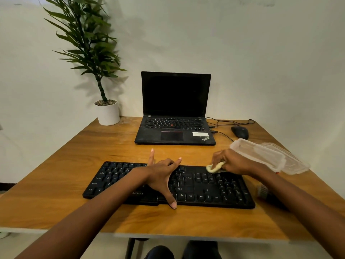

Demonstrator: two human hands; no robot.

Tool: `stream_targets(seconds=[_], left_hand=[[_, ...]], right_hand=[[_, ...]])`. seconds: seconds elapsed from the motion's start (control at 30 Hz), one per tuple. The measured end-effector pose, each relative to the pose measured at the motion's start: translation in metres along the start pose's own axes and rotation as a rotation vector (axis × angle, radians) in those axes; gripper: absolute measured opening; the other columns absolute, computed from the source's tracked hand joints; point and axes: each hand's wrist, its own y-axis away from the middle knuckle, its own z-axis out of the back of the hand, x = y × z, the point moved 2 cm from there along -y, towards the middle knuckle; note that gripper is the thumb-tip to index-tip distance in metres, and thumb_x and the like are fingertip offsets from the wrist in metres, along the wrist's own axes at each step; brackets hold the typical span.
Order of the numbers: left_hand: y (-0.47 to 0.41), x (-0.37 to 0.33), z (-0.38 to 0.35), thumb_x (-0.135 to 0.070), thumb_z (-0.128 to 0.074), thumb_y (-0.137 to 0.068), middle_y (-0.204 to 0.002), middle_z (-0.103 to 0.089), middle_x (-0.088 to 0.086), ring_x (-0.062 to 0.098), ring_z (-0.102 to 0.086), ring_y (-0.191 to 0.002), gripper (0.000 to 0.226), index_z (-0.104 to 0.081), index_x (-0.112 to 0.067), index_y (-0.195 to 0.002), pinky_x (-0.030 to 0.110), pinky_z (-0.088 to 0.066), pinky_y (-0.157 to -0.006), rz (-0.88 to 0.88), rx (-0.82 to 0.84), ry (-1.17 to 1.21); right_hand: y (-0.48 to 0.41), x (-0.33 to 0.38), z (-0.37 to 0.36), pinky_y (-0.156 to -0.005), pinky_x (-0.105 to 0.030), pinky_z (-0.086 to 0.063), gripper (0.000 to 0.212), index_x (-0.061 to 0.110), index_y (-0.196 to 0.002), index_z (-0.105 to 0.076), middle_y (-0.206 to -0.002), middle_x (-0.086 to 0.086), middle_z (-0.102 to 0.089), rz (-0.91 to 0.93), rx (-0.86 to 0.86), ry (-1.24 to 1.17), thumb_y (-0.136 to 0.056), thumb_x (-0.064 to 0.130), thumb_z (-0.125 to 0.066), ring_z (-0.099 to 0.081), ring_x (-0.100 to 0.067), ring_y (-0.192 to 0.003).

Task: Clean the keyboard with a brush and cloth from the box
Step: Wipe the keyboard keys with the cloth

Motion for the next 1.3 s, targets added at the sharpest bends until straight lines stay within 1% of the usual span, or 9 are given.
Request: stream_targets(seconds=[0.1, 0.27, 0.33, 0.47, 0.63, 0.83, 0.97, 1.13, 1.3], left_hand=[[-0.001, -0.001, 0.001, -0.068, -0.07, -0.063, -0.156, -0.011, 0.004, 0.025, -0.004, -0.146, 0.133, 0.024, -0.022, -0.146, 0.063, 0.034, -0.093, -0.003, -0.005, 0.01], [-0.004, -0.002, 0.0, -0.067, -0.072, -0.062, -0.155, -0.013, 0.004, 0.024, -0.005, -0.145, 0.134, 0.024, -0.026, -0.146, 0.061, 0.036, -0.092, -0.021, -0.015, 0.028], [-0.003, -0.001, -0.002, -0.068, -0.071, -0.061, -0.154, -0.015, 0.003, 0.024, -0.007, -0.145, 0.133, 0.023, -0.028, -0.146, 0.062, 0.036, -0.092, -0.018, -0.011, 0.019], [-0.002, 0.003, -0.002, -0.071, -0.07, -0.061, -0.154, -0.013, 0.001, 0.023, -0.007, -0.145, 0.129, 0.016, -0.032, -0.148, 0.065, 0.033, -0.094, 0.001, 0.008, -0.008], [-0.002, 0.002, 0.002, -0.069, -0.072, -0.061, -0.152, -0.016, 0.003, 0.024, -0.007, -0.144, 0.123, 0.008, -0.038, -0.149, 0.064, 0.032, -0.095, -0.007, 0.033, -0.015], [-0.01, -0.014, 0.014, -0.069, -0.069, -0.063, -0.158, 0.004, 0.001, 0.027, 0.006, -0.146, 0.119, 0.01, -0.041, -0.147, 0.067, 0.027, -0.099, 0.027, 0.168, -0.024], [-0.018, -0.026, 0.008, -0.075, -0.062, -0.065, -0.158, 0.001, 0.0, 0.023, 0.007, -0.146, 0.116, 0.002, -0.029, -0.151, 0.065, 0.029, -0.098, -0.002, 0.106, -0.036], [-0.023, -0.03, 0.007, -0.076, -0.064, -0.062, -0.155, -0.012, 0.001, 0.022, -0.003, -0.145, 0.118, -0.005, -0.025, -0.151, 0.065, 0.027, -0.1, -0.013, 0.057, -0.058], [-0.026, -0.03, 0.009, -0.074, -0.068, -0.06, -0.154, -0.016, 0.002, 0.024, -0.009, -0.144, 0.12, -0.008, -0.024, -0.151, 0.066, 0.025, -0.1, -0.014, 0.076, -0.033]], right_hand=[[0.0, -0.003, 0.002, -0.083, -0.027, -0.049, 0.017, 0.003, -0.087, -0.073, -0.096, -0.01, -0.068, -0.016, -0.021, -0.001, -0.077, -0.008, -0.063, -0.061, -0.019, -0.093], [-0.022, 0.029, -0.024, -0.075, -0.019, -0.046, 0.018, 0.003, -0.094, -0.072, -0.089, -0.001, -0.062, 0.028, -0.095, -0.076, -0.081, -0.004, -0.062, -0.056, -0.01, -0.084], [-0.035, 0.044, -0.035, -0.077, -0.023, -0.047, 0.02, 0.001, -0.093, -0.072, -0.091, -0.006, -0.064, 0.072, -0.112, -0.078, -0.08, -0.008, -0.06, -0.056, -0.012, -0.084], [-0.035, 0.039, -0.025, -0.084, -0.024, -0.045, 0.021, 0.001, -0.096, -0.071, -0.101, -0.008, -0.065, 0.061, -0.007, 0.004, -0.081, -0.007, -0.059, -0.056, -0.013, -0.092], [-0.004, 0.004, 0.008, -0.09, -0.033, -0.046, 0.01, 0.007, -0.088, -0.072, -0.098, -0.005, -0.066, -0.034, 0.046, 0.161, -0.08, 0.005, -0.066, -0.058, -0.018, -0.097], [0.032, 0.025, 0.01, -0.081, -0.034, -0.047, 0.021, 0.008, -0.093, -0.072, -0.09, 0.004, -0.061, -0.038, -0.27, 0.011, -0.078, -0.005, -0.063, -0.056, -0.017, -0.089], [0.059, 0.043, -0.003, -0.081, -0.034, -0.046, 0.017, 0.01, -0.097, -0.068, -0.09, 0.008, -0.057, -0.164, -0.265, 0.007, -0.081, 0.006, -0.064, -0.053, -0.014, -0.09], [0.069, 0.071, -0.032, -0.073, -0.024, -0.038, 0.023, 0.018, -0.113, -0.06, -0.115, 0.003, -0.048, -0.142, -0.075, 0.495, -0.092, 0.022, -0.051, -0.044, -0.014, -0.102], [0.063, 0.088, -0.036, -0.073, -0.031, -0.044, 0.031, 0.011, -0.122, -0.054, -0.127, -0.007, -0.041, -0.191, -0.013, 0.726, -0.091, 0.016, -0.051, -0.041, -0.024, -0.11]])
